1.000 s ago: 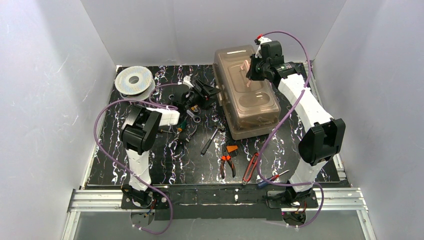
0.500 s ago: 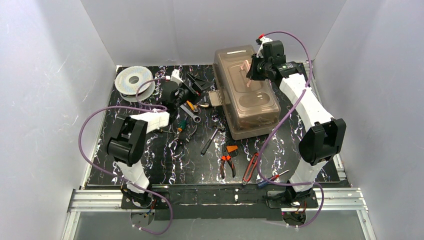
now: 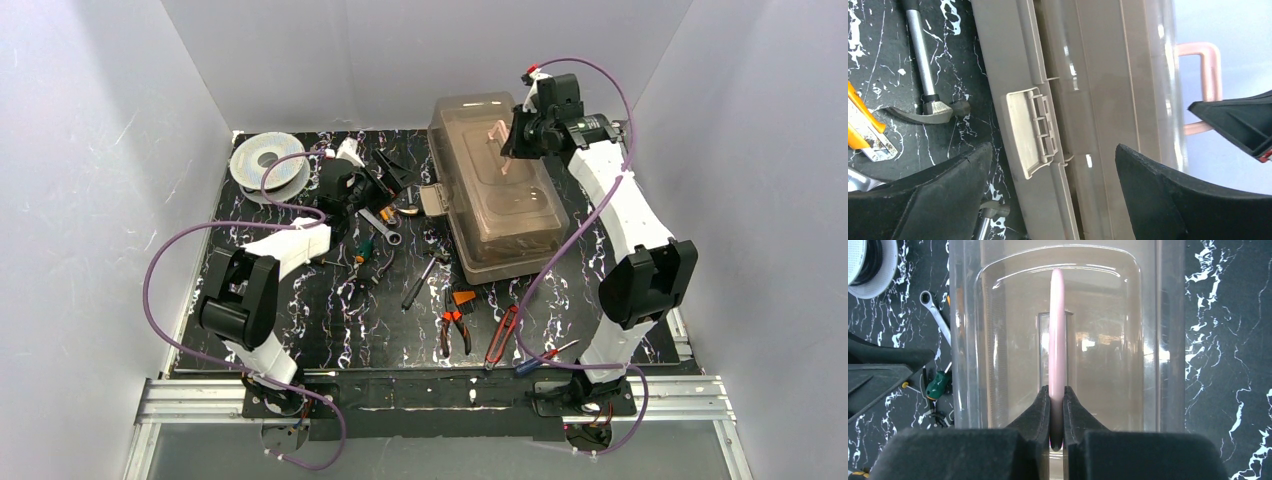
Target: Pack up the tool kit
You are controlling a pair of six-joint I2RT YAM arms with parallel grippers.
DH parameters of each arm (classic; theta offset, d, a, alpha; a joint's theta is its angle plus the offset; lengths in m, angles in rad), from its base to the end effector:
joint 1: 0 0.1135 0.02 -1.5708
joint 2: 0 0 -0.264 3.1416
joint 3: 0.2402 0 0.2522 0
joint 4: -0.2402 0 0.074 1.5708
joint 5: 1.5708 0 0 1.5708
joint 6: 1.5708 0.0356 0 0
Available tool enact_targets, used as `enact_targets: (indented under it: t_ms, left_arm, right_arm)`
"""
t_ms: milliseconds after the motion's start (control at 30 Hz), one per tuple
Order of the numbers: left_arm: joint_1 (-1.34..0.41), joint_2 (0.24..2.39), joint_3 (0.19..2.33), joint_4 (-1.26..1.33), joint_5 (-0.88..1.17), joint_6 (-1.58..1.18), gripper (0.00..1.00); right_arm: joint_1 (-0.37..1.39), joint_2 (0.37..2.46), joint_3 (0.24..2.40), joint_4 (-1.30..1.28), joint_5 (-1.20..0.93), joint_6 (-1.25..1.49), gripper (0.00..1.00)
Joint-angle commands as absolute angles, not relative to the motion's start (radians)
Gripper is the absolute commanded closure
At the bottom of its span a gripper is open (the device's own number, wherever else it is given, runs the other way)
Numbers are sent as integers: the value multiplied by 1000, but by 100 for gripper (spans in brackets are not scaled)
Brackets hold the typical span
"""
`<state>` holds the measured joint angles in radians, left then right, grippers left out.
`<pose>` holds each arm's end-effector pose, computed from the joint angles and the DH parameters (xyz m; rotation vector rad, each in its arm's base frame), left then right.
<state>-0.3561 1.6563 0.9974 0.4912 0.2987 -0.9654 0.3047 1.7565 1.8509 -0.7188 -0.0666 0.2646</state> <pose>0.3520 -0.1421 0.2560 -0.3361 1.8662 -1.1989 0.3769 0.1210 0.3918 -0.0824 2.2196 0.3903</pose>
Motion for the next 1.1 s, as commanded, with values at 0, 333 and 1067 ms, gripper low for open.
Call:
enact_targets:
  t_ms: [0, 333, 1067]
  left_arm:
    - [-355, 1666, 1056, 416, 336, -933, 9]
    - [-396, 1671, 1158, 193, 285, -805, 15]
    - [-624, 1842, 1428, -209, 226, -650, 16]
  right_arm:
    - [253, 1680, 1960, -733, -104, 296, 99]
    - [124, 1624, 1882, -707, -107, 302, 99]
    - [11, 1594, 1744, -633, -182, 319, 99]
